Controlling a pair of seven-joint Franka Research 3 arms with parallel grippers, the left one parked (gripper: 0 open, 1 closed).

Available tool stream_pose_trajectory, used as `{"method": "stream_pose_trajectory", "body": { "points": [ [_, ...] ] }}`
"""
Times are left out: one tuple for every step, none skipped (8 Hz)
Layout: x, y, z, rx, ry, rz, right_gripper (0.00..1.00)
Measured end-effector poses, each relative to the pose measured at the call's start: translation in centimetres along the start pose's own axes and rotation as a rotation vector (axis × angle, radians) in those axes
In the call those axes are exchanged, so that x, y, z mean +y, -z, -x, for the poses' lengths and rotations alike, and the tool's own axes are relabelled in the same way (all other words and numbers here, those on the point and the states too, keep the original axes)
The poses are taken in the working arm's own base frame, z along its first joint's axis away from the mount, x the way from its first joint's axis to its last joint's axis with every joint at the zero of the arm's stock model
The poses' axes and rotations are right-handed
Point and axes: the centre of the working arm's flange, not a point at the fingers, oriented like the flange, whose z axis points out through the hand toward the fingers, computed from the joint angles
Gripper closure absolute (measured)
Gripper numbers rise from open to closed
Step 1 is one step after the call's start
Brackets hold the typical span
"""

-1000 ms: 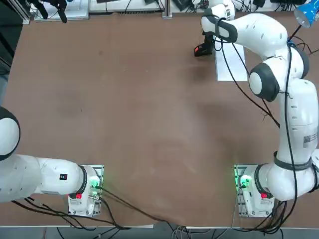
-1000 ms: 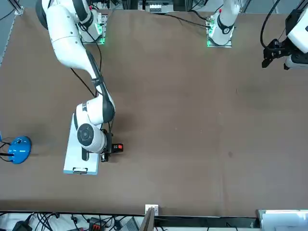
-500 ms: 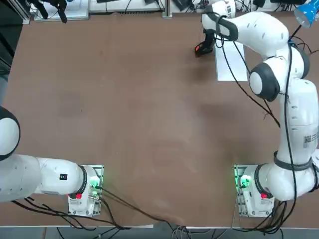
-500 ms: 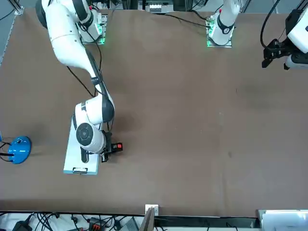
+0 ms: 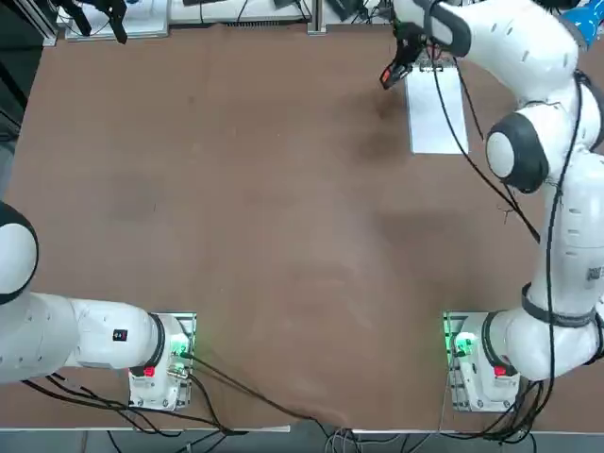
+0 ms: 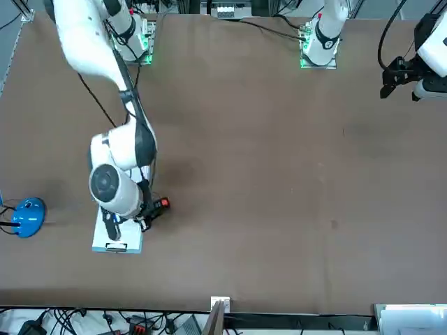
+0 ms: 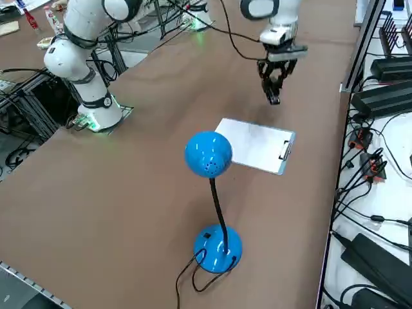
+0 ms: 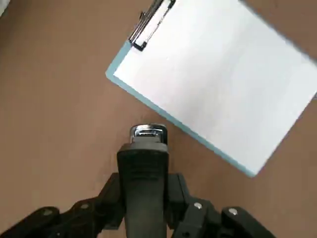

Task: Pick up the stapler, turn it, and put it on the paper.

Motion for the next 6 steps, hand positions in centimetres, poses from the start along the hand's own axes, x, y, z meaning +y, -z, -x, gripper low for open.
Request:
{"method": "stream_pose_trajectory", "body": {
  "points": [
    [1.0, 0.5, -0.7, -0.006, 0.110, 0.021, 0.58],
    [2.2, 0.5, -1.8, -0.014, 0.211, 0.035, 0.58],
    [3.7, 0.5, -3.3, -0.025, 0.301, 0.047, 0.58],
    [5.3, 0.6, -5.0, -0.034, 0.386, 0.049, 0.58],
    [6.7, 0.6, -6.6, -0.035, 0.459, 0.039, 0.58],
    [7.8, 0.1, -7.7, -0.026, 0.518, 0.021, 0.58]
  ]
}}
